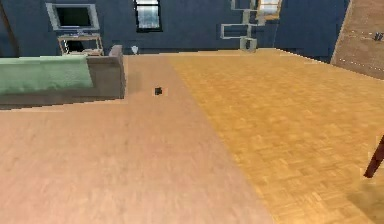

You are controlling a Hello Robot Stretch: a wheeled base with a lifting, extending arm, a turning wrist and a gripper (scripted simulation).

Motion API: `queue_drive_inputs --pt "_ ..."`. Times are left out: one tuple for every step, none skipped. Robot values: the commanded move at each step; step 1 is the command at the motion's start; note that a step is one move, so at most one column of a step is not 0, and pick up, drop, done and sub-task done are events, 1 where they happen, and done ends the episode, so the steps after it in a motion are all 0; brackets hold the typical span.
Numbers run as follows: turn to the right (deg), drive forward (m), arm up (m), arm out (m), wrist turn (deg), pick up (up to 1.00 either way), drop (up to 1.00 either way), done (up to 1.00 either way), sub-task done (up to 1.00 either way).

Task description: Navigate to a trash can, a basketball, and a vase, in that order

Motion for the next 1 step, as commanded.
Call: queue_drive_inputs --pt "-3.0 0.0 0.0 0.0 0.0 0.0 0.0 0.0 0.0"
